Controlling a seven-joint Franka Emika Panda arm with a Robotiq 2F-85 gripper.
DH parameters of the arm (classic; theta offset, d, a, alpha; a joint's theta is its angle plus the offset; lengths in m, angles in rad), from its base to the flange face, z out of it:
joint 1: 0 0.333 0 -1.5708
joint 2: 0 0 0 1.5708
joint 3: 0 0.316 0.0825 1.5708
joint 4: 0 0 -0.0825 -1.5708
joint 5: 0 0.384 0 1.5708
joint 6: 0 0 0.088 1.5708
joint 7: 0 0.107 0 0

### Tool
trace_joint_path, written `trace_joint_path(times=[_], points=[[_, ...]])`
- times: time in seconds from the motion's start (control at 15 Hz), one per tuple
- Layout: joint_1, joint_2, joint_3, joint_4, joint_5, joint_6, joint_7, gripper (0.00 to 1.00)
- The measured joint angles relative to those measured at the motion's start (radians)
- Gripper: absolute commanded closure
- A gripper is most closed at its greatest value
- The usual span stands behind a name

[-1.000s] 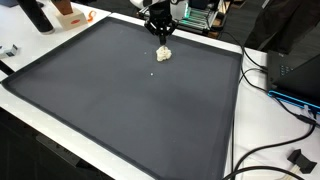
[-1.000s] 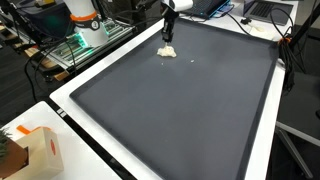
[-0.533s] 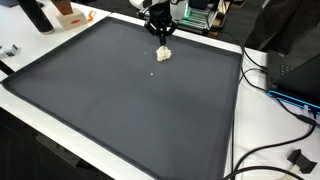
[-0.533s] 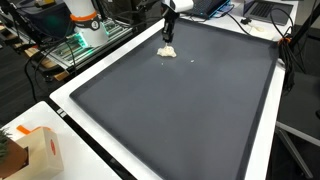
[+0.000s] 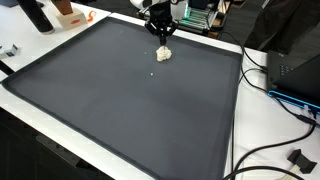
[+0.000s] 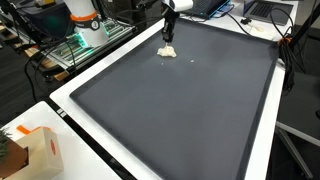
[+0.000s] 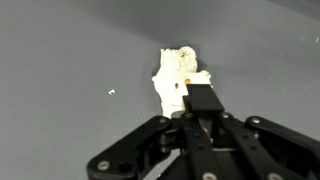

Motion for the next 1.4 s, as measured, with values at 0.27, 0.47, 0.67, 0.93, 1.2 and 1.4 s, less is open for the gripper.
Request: trace_joint_path(times=[0.27, 0.47, 0.67, 0.93, 1.2, 1.4], points=[[0.012, -0.018, 0.001, 0.000, -0.031, -0.004, 0.058, 0.97], [0.020, -0.048, 0.002, 0.000, -0.055, -0.020, 0.099, 0.97], [0.023, -0.085, 0.005, 0.001, -0.076, -0.053, 0.141, 0.97], [0.024, -0.142, 0.013, 0.006, -0.103, -0.107, 0.211, 0.97], [0.024, -0.190, 0.018, 0.020, -0.106, -0.153, 0.261, 0.97], [0.024, -0.215, 0.020, 0.029, -0.106, -0.170, 0.289, 0.97]])
